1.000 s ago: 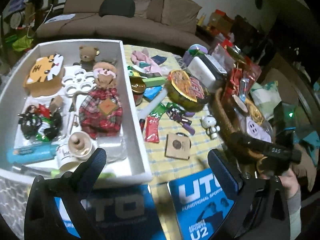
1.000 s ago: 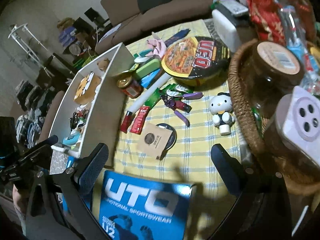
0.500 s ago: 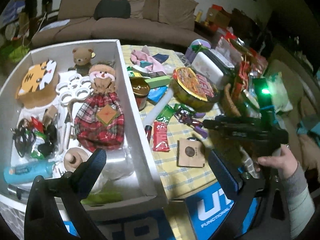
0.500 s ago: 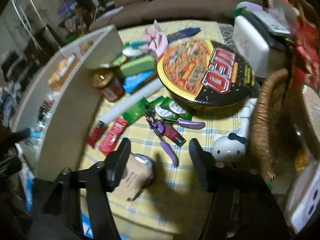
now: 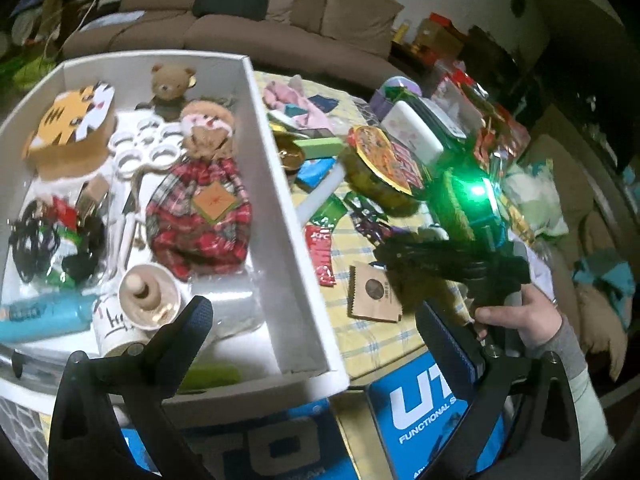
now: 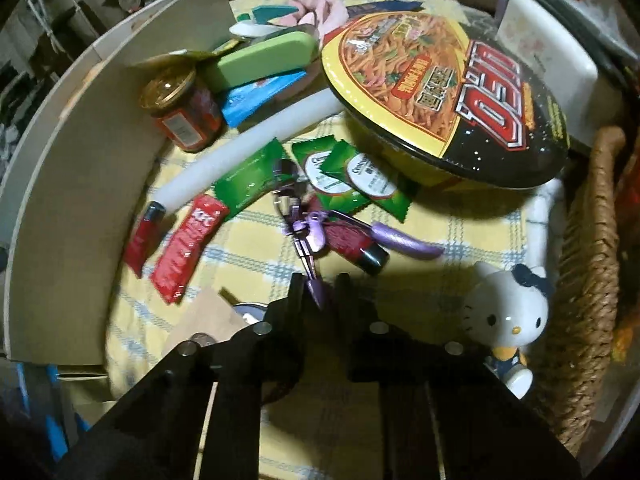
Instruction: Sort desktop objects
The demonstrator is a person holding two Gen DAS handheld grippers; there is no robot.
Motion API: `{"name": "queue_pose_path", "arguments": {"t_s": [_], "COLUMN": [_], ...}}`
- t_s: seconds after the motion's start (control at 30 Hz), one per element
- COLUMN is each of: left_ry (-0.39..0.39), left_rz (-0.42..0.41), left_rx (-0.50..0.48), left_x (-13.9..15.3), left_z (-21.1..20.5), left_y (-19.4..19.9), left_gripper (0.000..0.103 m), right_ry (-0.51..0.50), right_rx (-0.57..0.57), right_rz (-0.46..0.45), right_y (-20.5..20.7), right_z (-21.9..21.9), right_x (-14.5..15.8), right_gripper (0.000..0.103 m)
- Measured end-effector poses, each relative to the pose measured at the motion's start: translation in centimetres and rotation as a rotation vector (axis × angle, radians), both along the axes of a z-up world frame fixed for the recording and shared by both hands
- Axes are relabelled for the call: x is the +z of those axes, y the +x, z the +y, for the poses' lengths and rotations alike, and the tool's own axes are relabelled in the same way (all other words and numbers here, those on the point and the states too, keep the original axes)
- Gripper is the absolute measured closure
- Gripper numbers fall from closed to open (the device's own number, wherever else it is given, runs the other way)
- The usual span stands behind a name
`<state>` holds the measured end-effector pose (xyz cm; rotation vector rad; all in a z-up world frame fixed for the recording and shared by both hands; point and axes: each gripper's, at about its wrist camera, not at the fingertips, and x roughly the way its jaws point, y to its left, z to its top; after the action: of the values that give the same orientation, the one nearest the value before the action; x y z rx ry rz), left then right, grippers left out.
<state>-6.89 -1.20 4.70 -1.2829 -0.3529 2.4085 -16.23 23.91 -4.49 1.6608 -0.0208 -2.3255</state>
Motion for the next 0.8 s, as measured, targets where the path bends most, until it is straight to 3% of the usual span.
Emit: {"name": "queue_pose_path", "arguments": {"t_s": [0.17,0.47,0.5,0.63,0.8], "left_ry": [0.021,0.018,0.013,0.015,0.011], "left_rz": [-0.002,-0.020,-0.019,-0.016,0.002], "left_rx": [0.013,-0.024,-0.027,-0.032,-0.048], "left_x": [0.0,-0.4,-0.4,-0.3,0.0], "left_z": [-0.5,0.7,0.8,1.0,1.3], "left_y": [-0.2,-0.1,-0.1,-0.1,0.0], "left_gripper": [0.000,0.000,0.000,0.000,0.000], "right_ry": [-0.122,-0.110,-0.109,-0.115,-0.150], "right_rx": [-0.034,-0.014,-0.020,-0.047,-0.091], "right_rz": [0.004,-0.091,-0.088,-0.031,0.056], "right_y": [1.2,2.9,3.1,3.4,3.1], "right_z": [1.2,3.2,3.5,4.4,4.7], "right_x": [1.7,1.4,1.6,3.5,6.4], "right_gripper": [0.094,0.094,0.092,0.068,0.065]}}
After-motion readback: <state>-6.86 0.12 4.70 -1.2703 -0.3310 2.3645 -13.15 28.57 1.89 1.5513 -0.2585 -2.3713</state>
